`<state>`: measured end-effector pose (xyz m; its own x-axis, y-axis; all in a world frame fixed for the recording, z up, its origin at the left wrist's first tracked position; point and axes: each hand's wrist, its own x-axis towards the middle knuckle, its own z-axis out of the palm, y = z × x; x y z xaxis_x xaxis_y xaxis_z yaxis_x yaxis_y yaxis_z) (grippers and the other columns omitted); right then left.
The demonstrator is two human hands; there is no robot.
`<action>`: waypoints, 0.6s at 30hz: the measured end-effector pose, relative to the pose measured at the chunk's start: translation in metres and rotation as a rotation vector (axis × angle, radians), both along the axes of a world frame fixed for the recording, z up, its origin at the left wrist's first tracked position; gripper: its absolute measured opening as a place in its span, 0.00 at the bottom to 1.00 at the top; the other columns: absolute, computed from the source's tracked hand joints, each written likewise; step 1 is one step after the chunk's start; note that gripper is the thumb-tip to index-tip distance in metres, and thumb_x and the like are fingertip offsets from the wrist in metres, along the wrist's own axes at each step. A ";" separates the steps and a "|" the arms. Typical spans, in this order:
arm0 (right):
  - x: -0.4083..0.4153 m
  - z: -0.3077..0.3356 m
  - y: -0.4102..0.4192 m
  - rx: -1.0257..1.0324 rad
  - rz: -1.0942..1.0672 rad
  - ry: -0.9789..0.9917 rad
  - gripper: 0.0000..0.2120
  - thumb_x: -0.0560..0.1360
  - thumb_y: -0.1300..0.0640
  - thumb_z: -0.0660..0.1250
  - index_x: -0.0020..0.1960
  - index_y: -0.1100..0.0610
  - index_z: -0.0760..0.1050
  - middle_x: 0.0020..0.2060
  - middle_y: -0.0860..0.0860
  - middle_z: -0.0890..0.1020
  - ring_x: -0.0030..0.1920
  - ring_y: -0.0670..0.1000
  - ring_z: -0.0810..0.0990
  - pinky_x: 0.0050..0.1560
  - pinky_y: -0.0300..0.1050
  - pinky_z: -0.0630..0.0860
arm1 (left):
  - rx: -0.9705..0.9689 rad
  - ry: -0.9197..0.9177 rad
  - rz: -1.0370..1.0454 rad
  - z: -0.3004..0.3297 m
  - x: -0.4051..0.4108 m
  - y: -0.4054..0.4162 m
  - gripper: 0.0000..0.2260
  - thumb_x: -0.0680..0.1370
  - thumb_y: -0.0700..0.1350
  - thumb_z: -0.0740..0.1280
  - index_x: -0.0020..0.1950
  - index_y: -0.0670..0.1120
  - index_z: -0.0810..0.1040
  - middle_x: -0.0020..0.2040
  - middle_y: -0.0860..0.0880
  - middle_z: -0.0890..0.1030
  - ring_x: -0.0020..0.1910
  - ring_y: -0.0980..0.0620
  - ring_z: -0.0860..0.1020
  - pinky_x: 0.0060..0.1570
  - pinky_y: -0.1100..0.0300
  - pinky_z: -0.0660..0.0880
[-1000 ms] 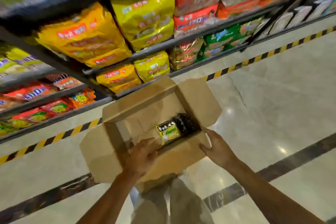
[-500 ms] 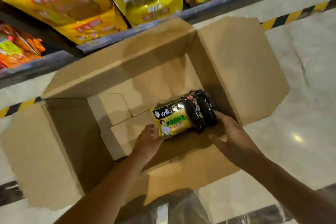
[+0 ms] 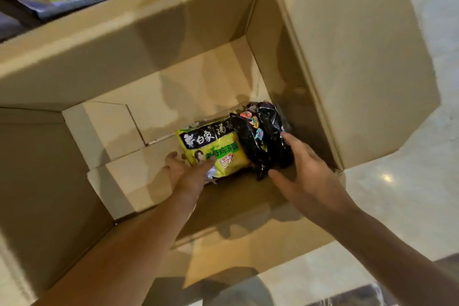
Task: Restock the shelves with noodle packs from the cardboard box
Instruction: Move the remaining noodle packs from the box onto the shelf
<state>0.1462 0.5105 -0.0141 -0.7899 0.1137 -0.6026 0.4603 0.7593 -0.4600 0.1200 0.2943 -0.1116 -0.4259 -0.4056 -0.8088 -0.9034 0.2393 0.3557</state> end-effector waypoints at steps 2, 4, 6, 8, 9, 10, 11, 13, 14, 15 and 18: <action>-0.004 0.000 -0.004 0.016 -0.010 -0.049 0.37 0.75 0.49 0.71 0.78 0.47 0.57 0.72 0.47 0.70 0.69 0.52 0.71 0.68 0.50 0.70 | 0.101 -0.021 0.012 0.001 0.001 -0.004 0.27 0.68 0.47 0.81 0.62 0.42 0.75 0.58 0.44 0.81 0.52 0.47 0.80 0.46 0.61 0.74; -0.009 -0.003 -0.008 0.024 -0.025 -0.115 0.37 0.74 0.48 0.71 0.78 0.48 0.57 0.71 0.48 0.71 0.69 0.53 0.72 0.67 0.49 0.70 | 0.175 -0.024 -0.013 0.007 0.001 -0.007 0.25 0.67 0.47 0.81 0.60 0.42 0.78 0.55 0.44 0.84 0.53 0.45 0.82 0.53 0.55 0.78; -0.013 -0.007 -0.011 0.038 -0.013 -0.165 0.38 0.74 0.47 0.71 0.78 0.50 0.57 0.70 0.50 0.72 0.68 0.54 0.73 0.66 0.50 0.72 | 0.202 0.014 -0.056 0.014 0.001 -0.009 0.24 0.68 0.46 0.81 0.60 0.44 0.78 0.54 0.47 0.84 0.53 0.46 0.82 0.57 0.50 0.78; -0.018 -0.010 -0.014 0.072 0.001 -0.183 0.38 0.74 0.47 0.71 0.78 0.51 0.57 0.69 0.50 0.72 0.67 0.55 0.73 0.65 0.51 0.72 | 0.203 0.059 -0.082 0.021 0.001 -0.012 0.16 0.70 0.41 0.79 0.53 0.47 0.76 0.49 0.49 0.84 0.48 0.49 0.82 0.49 0.55 0.80; -0.022 -0.011 -0.014 0.093 -0.005 -0.178 0.38 0.74 0.47 0.71 0.78 0.51 0.57 0.69 0.50 0.71 0.67 0.56 0.73 0.64 0.51 0.72 | 0.197 0.081 -0.083 0.026 0.000 -0.013 0.14 0.71 0.39 0.78 0.49 0.46 0.74 0.45 0.49 0.83 0.44 0.49 0.81 0.42 0.59 0.79; -0.026 -0.012 -0.015 0.114 -0.015 -0.172 0.38 0.73 0.47 0.71 0.78 0.51 0.57 0.69 0.50 0.71 0.67 0.56 0.73 0.64 0.51 0.71 | 0.190 0.086 -0.086 0.029 0.000 -0.014 0.14 0.72 0.39 0.77 0.48 0.45 0.72 0.42 0.49 0.81 0.41 0.50 0.80 0.35 0.63 0.76; -0.029 -0.014 -0.015 0.130 -0.026 -0.174 0.38 0.73 0.47 0.71 0.78 0.52 0.57 0.69 0.51 0.70 0.68 0.57 0.72 0.64 0.51 0.71 | 0.186 0.090 -0.082 0.033 0.000 -0.016 0.14 0.72 0.39 0.77 0.47 0.44 0.71 0.41 0.49 0.80 0.38 0.51 0.78 0.29 0.67 0.72; -0.036 -0.020 -0.013 0.146 -0.029 -0.214 0.40 0.74 0.48 0.71 0.79 0.53 0.54 0.71 0.53 0.68 0.69 0.58 0.70 0.65 0.53 0.70 | 0.177 0.092 -0.069 0.039 0.001 -0.022 0.14 0.73 0.40 0.77 0.48 0.43 0.71 0.41 0.49 0.80 0.38 0.50 0.79 0.29 0.65 0.72; -0.039 -0.025 -0.013 0.150 -0.024 -0.247 0.42 0.74 0.48 0.71 0.79 0.55 0.52 0.72 0.55 0.67 0.70 0.59 0.69 0.66 0.54 0.70 | 0.179 0.093 -0.062 0.040 0.002 -0.027 0.14 0.72 0.40 0.77 0.49 0.43 0.72 0.43 0.48 0.81 0.40 0.48 0.80 0.32 0.63 0.73; -0.041 -0.031 -0.012 0.151 -0.022 -0.284 0.44 0.74 0.49 0.71 0.80 0.56 0.50 0.72 0.56 0.66 0.70 0.60 0.69 0.68 0.55 0.69 | 0.181 0.092 -0.064 0.042 0.002 -0.032 0.15 0.72 0.41 0.77 0.51 0.43 0.73 0.45 0.47 0.82 0.43 0.46 0.82 0.36 0.60 0.74; -0.047 -0.052 -0.014 0.155 -0.052 -0.392 0.49 0.72 0.48 0.73 0.80 0.57 0.44 0.72 0.60 0.65 0.70 0.62 0.68 0.70 0.56 0.68 | 0.188 0.091 -0.097 0.043 0.003 -0.047 0.16 0.72 0.40 0.77 0.54 0.44 0.74 0.49 0.47 0.83 0.47 0.46 0.83 0.40 0.59 0.76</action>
